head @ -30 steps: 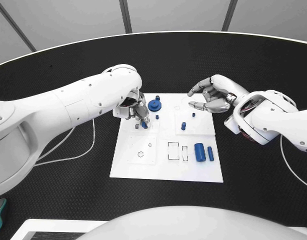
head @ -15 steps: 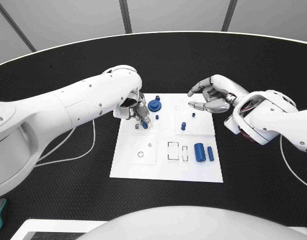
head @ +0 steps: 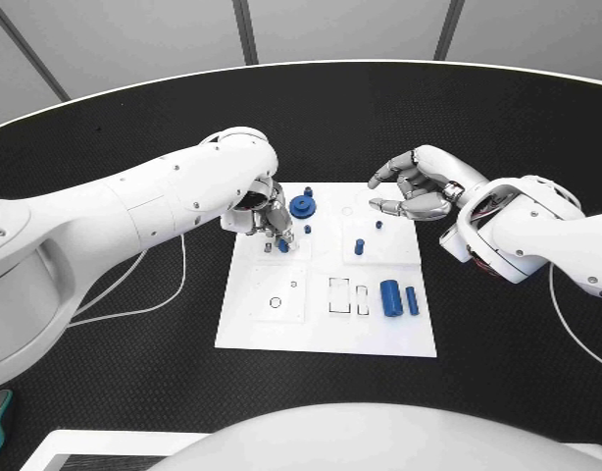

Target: Assemble the parts on the task board

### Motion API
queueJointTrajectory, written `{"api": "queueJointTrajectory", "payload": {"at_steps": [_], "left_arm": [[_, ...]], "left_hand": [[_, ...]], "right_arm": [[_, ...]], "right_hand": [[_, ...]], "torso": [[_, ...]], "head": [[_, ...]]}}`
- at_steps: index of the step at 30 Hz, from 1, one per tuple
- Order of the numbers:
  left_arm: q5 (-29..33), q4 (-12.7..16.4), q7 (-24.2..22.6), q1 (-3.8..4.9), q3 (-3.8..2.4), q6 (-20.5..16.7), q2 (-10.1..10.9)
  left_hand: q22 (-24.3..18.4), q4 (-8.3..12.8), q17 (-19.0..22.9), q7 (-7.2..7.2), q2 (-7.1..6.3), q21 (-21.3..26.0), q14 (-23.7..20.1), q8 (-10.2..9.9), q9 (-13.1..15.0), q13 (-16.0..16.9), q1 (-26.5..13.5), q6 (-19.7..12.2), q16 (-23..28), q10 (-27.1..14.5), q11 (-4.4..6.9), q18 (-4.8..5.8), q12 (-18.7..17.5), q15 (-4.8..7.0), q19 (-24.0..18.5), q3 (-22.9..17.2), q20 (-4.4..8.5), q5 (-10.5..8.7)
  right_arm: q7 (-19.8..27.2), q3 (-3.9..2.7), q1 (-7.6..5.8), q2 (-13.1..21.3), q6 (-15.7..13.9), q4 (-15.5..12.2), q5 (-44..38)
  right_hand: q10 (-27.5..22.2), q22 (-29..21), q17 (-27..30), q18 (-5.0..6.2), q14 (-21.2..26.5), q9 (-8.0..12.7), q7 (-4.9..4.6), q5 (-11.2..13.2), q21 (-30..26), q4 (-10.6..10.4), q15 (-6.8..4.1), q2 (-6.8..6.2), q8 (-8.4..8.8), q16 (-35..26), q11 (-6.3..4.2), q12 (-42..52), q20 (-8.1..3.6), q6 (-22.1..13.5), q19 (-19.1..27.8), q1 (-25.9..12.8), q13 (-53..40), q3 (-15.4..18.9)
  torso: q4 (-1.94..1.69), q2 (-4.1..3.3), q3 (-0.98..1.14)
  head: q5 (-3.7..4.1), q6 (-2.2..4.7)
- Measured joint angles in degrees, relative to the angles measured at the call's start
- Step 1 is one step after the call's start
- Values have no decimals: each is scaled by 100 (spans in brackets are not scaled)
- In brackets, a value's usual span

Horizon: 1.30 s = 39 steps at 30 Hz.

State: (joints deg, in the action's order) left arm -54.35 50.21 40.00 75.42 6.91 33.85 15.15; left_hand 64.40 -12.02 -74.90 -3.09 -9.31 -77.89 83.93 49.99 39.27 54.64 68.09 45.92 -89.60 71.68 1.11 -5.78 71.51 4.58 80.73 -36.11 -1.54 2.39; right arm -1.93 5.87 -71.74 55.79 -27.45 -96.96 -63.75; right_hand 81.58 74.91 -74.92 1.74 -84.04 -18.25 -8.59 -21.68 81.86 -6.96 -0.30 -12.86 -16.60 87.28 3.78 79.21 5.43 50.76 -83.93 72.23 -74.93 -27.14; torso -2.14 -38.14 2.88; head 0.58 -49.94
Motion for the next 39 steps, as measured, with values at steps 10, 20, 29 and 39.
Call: {"api": "queueJointTrajectory", "payload": {"at_steps": [10, 20, 29, 39], "left_arm": [[0, -2, 0, 0, 0, -35, 4], [0, -18, 0, 0, 0, -21, 13], [-2, -47, 0, 0, 0, 48, 13], [-3, -83, 0, 0, 1, 77, 6]], "left_hand": [[-11, -39, 0, 2, 0, 22, 0, 0, 0, -33, 0, 2, 0, -23, 23, 0, 0, 0, 0, 39, 0, 0], [-17, -149, 0, -11, -19, 21, 0, -67, -14, -53, -63, -11, 0, -66, -18, 0, 0, 0, 0, 228, 0, 0], [-21, -291, 0, -6, -113, 21, 0, -77, -20, -68, -157, -12, 0, -127, 2, 0, 0, 0, 0, 465, 0, 0], [-33, -348, 0, -20, -135, 45, 0, -110, -19, -100, -179, -26, 0, -147, -18, 0, -9, 0, -19, 585, -19, 1]], "right_arm": [[1, 0, 0, 0, -5, 0, 0], [0, 0, 0, 2, -10, -1, 0], [2, 0, 0, 4, -15, 0, 0], [10, 0, 0, 4, -28, 2, 0]], "right_hand": [[0, 0, 0, 0, 0, 0, 0, 0, 0, 0, 0, 0, 0, 0, 0, 0, 0, 0, 0, 0, 1, 0], [0, 0, 1, 0, 0, -1, 0, 0, 0, 0, 0, 0, 0, 0, 0, 0, 0, 0, 0, 0, 1, 0], [0, 0, 1, 0, 0, -1, 0, 0, 0, 0, 0, 0, 0, 0, 0, 0, 0, 0, 0, 0, 2, 0], [0, 0, 2, 0, 0, 5, 0, 0, 0, 0, 0, 0, 0, 0, 0, 0, 0, 0, 0, 0, 2, 0]], "torso": [[0, 0, 0], [0, 0, -2], [2, 0, -4], [3, 2, -2]], "head": [[0, 5], [-2, -5], [-4, -5], [4, -6]]}}
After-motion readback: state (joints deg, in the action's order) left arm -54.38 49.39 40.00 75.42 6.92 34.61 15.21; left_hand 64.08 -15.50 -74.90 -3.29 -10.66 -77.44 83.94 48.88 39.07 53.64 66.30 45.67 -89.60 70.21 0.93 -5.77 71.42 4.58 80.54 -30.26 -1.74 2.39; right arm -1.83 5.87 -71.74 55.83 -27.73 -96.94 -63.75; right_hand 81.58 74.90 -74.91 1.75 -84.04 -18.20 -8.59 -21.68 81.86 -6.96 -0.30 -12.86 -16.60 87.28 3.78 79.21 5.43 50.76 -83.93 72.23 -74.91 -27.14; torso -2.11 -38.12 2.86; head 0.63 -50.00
